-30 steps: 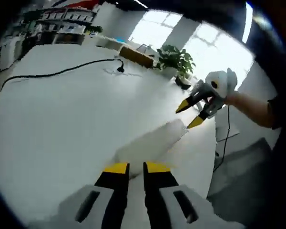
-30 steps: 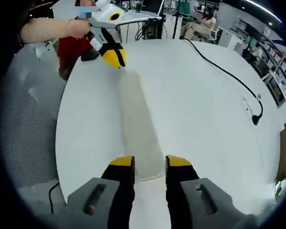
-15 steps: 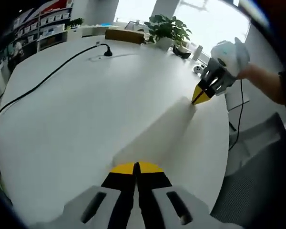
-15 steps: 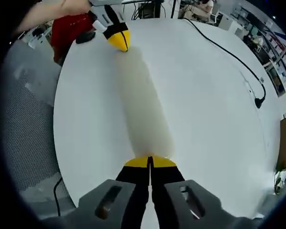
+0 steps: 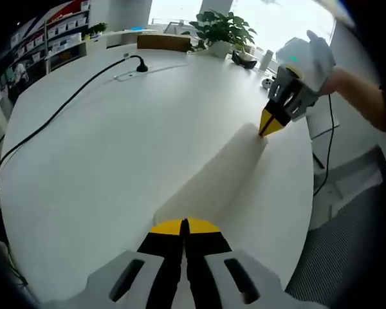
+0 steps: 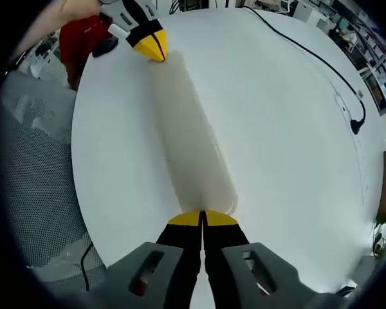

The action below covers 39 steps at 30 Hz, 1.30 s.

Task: Arrange the utensils inside the cutlery case until each visible utensil rests in its matching compartment.

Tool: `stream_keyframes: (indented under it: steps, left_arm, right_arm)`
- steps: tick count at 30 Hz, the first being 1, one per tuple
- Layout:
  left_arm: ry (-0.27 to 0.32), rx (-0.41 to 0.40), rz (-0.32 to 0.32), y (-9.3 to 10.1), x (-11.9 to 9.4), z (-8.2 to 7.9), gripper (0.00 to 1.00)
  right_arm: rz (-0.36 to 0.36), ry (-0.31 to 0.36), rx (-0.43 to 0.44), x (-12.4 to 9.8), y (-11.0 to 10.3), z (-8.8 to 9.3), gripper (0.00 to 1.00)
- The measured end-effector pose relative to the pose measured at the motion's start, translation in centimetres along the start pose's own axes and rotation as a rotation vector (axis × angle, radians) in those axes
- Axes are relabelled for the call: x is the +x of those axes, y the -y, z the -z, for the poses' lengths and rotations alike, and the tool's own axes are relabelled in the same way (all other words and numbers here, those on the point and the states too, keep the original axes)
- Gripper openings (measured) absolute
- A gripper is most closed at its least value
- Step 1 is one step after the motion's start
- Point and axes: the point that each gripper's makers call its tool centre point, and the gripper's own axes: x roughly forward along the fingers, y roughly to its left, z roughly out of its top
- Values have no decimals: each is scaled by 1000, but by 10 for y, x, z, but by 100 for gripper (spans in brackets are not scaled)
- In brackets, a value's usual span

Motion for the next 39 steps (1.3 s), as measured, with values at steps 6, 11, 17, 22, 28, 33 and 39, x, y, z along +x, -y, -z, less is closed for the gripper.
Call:
stream_keyframes:
  steps: [6, 11, 17, 22, 28, 33, 39]
  left_arm:
    - [-37, 67, -52, 2, 1, 0, 0]
    - [-60, 193, -87, 2, 0, 0, 0]
    - [-98, 199, -102, 2, 0, 0, 0]
    - [-117, 216, -112, 3, 0, 0, 0]
    - [-146, 316, -164, 5, 0, 1, 0]
    - [-154, 321, -173, 3, 0, 0, 0]
    - [-145, 308, -170, 3, 0, 0, 0]
  right_arm:
    - [27, -28, -28, 1, 1, 0, 0]
    - [21, -34, -38, 1, 2, 1, 0]
    - [3, -19, -36, 1, 2, 1, 0]
    - [4, -8, -25, 1, 2, 1, 0]
    - [4, 32, -23, -5, 11, -1, 0]
    - [18, 67, 61, -14, 24, -15, 0]
    - [-16, 16, 39, 0, 15, -12, 0]
